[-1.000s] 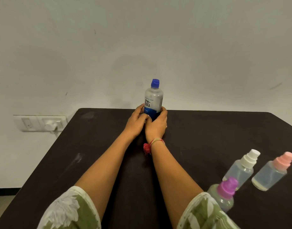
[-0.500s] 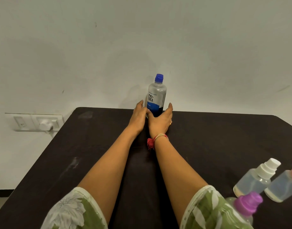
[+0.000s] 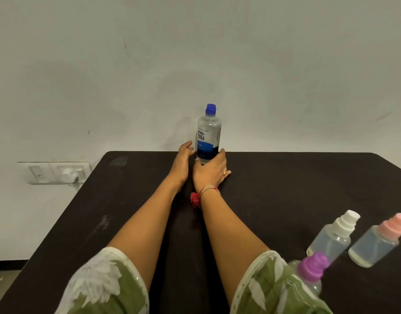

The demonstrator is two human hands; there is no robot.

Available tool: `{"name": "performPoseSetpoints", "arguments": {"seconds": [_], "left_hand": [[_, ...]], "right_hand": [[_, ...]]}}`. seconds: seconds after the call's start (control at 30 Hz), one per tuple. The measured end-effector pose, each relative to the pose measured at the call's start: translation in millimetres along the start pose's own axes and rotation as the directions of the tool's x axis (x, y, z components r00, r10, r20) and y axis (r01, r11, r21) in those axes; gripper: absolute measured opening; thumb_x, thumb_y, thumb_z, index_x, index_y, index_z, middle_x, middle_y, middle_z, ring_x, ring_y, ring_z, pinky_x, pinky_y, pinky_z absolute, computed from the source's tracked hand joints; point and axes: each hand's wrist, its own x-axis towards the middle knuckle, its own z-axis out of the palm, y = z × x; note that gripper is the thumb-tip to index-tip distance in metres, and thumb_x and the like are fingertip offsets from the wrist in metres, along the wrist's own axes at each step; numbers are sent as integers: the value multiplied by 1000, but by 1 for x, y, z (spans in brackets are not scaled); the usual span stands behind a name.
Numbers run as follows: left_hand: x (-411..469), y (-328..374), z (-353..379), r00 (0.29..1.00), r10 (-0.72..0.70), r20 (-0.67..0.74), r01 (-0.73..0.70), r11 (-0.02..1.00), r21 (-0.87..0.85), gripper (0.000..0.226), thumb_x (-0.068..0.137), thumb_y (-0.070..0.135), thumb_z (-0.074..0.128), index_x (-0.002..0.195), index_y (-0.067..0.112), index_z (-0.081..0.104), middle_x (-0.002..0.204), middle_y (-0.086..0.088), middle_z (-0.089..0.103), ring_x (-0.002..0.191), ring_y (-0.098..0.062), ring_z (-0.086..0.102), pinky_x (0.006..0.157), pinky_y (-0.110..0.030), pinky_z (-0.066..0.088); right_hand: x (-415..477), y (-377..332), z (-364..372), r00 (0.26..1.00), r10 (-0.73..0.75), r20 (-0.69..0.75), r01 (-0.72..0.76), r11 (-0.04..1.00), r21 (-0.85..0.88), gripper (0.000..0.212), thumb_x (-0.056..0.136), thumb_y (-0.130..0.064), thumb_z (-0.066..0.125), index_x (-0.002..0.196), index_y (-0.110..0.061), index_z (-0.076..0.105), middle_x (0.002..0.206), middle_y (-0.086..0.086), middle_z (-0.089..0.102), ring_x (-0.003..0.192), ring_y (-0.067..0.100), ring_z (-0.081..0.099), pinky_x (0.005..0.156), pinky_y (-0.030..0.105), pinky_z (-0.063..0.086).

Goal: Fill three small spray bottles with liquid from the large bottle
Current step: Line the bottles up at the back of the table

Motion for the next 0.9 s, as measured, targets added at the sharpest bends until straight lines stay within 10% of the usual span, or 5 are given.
{"name": "performPoseSetpoints", "arguments": {"seconds": [0.47, 0.7, 0.9], "left_hand": [[-150, 16, 6, 987, -152, -49, 140, 973, -182, 31, 97, 26, 38, 124, 20, 52, 130, -10, 58, 128, -22, 47, 113, -40, 30], [-217, 22, 35, 952, -114, -283, 35, 962, -270, 31, 92, 9, 50, 121, 18, 50, 110, -10, 67, 107, -22, 61, 92, -34, 48], [-234, 14, 56, 978, 10, -207, -40, 989, -143, 19, 92, 11, 54, 108, 21, 57, 103, -3, 67, 106, -21, 62, 94, -34, 48]], "right_hand": [[-136, 1, -94, 923, 8, 385, -13, 1000, 10, 57, 93, -17, 53, 144, -16, 27, 147, 9, 34, 138, 25, 30, 118, 41, 15], [-173, 13, -170, 772, -88, 630, 132, 991, -22, 53, 91, -17, 54, 140, -17, 33, 136, 10, 42, 126, 28, 45, 104, 37, 39], [-193, 20, -264, 799, -429, 422, 343, 901, 266, 17, 86, -5, 60, 98, -15, 65, 102, -2, 58, 85, -2, 59, 74, 11, 43]]}}
